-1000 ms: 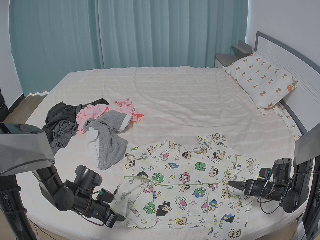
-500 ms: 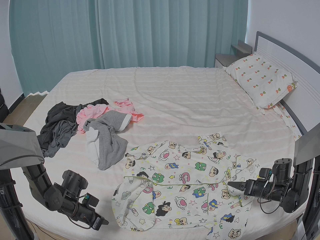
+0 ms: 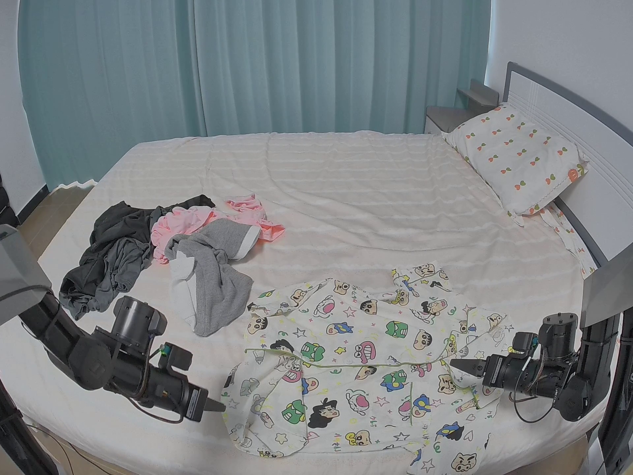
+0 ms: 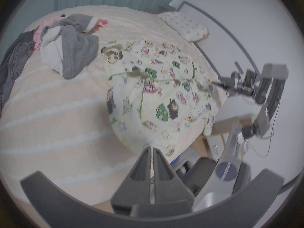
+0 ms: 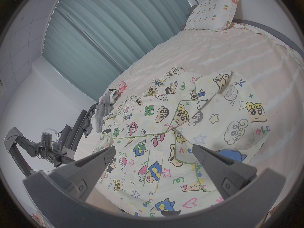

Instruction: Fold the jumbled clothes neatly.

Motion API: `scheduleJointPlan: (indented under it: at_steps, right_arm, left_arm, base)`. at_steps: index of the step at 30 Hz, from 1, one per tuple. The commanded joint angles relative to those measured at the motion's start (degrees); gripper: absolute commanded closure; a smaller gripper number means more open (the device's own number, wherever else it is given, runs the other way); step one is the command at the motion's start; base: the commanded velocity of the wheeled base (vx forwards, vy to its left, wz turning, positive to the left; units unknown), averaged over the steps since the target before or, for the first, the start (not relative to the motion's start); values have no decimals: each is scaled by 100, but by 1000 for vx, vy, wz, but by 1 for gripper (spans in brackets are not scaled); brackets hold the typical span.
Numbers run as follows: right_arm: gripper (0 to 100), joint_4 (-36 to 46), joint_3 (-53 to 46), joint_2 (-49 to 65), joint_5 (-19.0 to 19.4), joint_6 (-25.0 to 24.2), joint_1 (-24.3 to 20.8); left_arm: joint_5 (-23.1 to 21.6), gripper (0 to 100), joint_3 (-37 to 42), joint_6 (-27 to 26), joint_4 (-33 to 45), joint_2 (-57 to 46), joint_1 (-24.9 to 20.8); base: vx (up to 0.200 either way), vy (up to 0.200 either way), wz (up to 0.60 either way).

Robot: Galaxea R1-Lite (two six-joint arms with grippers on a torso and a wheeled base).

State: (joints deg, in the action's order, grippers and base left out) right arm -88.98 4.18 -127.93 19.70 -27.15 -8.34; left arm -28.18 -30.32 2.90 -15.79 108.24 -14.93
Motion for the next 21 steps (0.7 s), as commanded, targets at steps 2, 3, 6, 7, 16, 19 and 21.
scheduleJointPlan:
  at_steps: [2,3,6,7,16,19,21]
  right_arm:
    - [0,-58,4,-4,-1,-1,-1]
    - [0,-58,4,-4,-1,-1,-1]
    - [0,-58,4,-4,-1,-1,-1]
    - [0,-58,4,5,-1,-1,-1]
    - [0,-58,-5,5,-1,8,-1]
    - [0,-58,-5,14,-1,8,-1]
    - [0,-58,-5,14,-1,8,-1]
  left_arm:
    - [15,0,-642,378,146,505,-598]
    - [24,0,-677,395,146,619,-660]
    - [32,0,-809,580,76,1006,-932]
    - [41,0,-827,685,5,1112,-1012]
    - [1113,0,-589,1011,-1621,1903,-1627]
    - [1377,0,-431,800,-1902,2017,-1697]
    - [1474,0,-352,422,-1955,2113,-1697]
  base:
    - [0,0,0]
    - [0,0,0]
    - [0,0,0]
    - [0,0,0]
    - [0,0,0]
    - [0,0,0]
    - [0,0,0]
